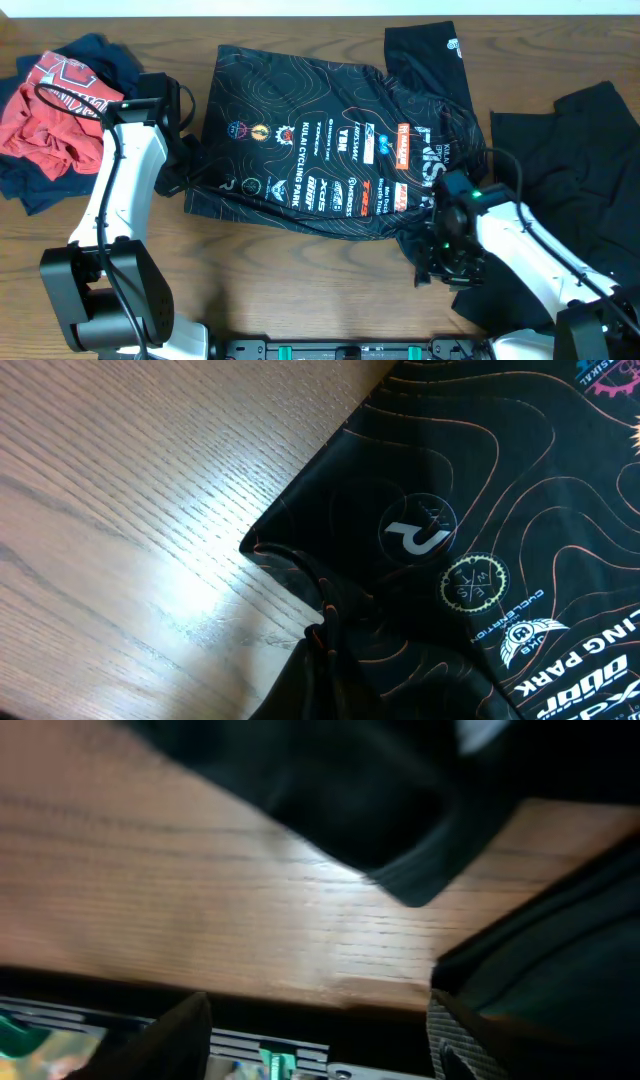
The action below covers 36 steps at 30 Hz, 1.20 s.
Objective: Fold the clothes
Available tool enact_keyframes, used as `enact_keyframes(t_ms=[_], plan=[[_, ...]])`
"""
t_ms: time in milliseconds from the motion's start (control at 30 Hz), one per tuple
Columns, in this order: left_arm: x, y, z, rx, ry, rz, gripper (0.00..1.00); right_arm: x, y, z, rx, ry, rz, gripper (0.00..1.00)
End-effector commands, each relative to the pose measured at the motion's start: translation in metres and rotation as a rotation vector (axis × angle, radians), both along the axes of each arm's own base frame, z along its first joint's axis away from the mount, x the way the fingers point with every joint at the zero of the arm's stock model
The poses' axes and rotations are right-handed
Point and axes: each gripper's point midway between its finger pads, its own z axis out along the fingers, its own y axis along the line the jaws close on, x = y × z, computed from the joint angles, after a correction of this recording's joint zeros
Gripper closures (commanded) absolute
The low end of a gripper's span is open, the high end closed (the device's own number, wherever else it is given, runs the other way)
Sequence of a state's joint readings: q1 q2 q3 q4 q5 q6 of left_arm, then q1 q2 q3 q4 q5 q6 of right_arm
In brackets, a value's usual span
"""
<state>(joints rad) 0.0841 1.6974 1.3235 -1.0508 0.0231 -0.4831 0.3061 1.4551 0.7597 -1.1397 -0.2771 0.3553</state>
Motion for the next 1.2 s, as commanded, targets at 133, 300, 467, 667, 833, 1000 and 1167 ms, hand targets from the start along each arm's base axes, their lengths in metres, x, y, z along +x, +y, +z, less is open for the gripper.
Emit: enact_keyframes(t_ms=[133, 300, 467, 667, 833, 1000, 1167], plan=[[-0.002, 0.003, 0.003, 0.006, -0.004, 0.018, 0.94, 0.002, -0.008, 0.0, 0.013, 0.015, -0.071, 0.4], [-0.001, 0.002, 0.003, 0.004, -0.005, 0.017, 0.94, 0.002, -0.009, -0.008, 0.004, 0.014, -0.088, 0.43], [-0.002, 0.002, 0.003, 0.004, -0.004, 0.017, 0.94, 0.008, -0.008, -0.02, -0.001, 0.013, -0.107, 0.46], [-0.002, 0.002, 0.003, 0.004, -0.004, 0.017, 0.94, 0.012, -0.01, -0.032, -0.014, 0.031, -0.114, 0.51], [-0.002, 0.002, 0.003, 0.004, -0.001, 0.017, 0.94, 0.016, -0.01, -0.042, -0.022, 0.037, -0.124, 0.5], [-0.003, 0.002, 0.003, 0.003, 0.0, 0.017, 0.94, 0.02, -0.01, -0.047, -0.034, 0.03, -0.141, 0.51], [-0.003, 0.002, 0.003, 0.003, 0.0, 0.017, 0.94, 0.024, -0.015, -0.049, -0.065, 0.012, -0.158, 0.78]])
